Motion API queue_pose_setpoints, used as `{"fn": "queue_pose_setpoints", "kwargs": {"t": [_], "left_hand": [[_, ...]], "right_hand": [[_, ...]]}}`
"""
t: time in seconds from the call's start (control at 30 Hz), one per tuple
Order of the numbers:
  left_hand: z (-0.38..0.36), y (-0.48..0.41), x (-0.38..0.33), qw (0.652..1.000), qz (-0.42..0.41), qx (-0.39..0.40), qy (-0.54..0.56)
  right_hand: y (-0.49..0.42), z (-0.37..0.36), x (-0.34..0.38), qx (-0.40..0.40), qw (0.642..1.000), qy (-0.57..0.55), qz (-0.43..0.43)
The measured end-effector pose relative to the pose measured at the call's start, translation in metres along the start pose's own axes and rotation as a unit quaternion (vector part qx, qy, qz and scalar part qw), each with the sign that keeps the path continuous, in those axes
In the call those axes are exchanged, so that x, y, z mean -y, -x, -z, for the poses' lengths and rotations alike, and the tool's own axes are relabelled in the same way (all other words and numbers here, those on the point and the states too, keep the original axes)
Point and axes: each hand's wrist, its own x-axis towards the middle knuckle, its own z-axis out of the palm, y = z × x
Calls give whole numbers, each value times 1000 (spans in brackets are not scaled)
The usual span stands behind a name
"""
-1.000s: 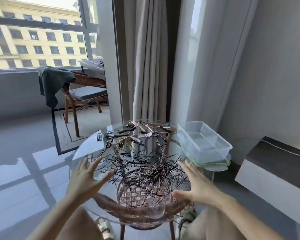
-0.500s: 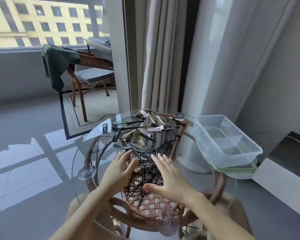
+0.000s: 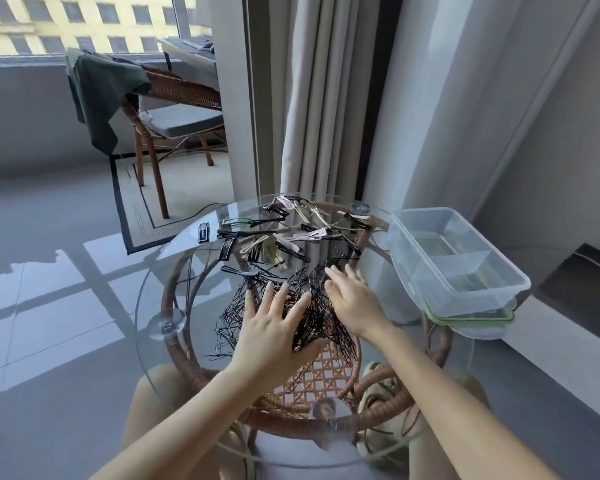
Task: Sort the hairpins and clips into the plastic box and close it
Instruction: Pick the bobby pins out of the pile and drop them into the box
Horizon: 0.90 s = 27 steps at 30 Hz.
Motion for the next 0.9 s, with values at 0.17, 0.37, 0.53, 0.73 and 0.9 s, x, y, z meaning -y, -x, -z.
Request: {"fn": "queue_pose_setpoints", "kwargs": {"t": [0.17, 0.37, 0.53, 0.73, 0.9], "left_hand": [[8, -18, 4, 1000, -6, -2, 22], [26, 11, 40, 987, 77, -127, 65], [20, 17, 63, 961, 260, -15, 98], [11, -2, 37, 962, 200, -22, 185], [27, -32, 77, 939, 199, -140, 244]], "right_hand": [[28, 11, 14, 80, 980, -182, 14], [90, 41, -7, 19, 990, -140, 18], [92, 12, 3, -44, 997, -9, -60], [62, -21, 53, 16, 999, 13, -31], [17, 11, 51, -136, 984, -110, 4]]}}
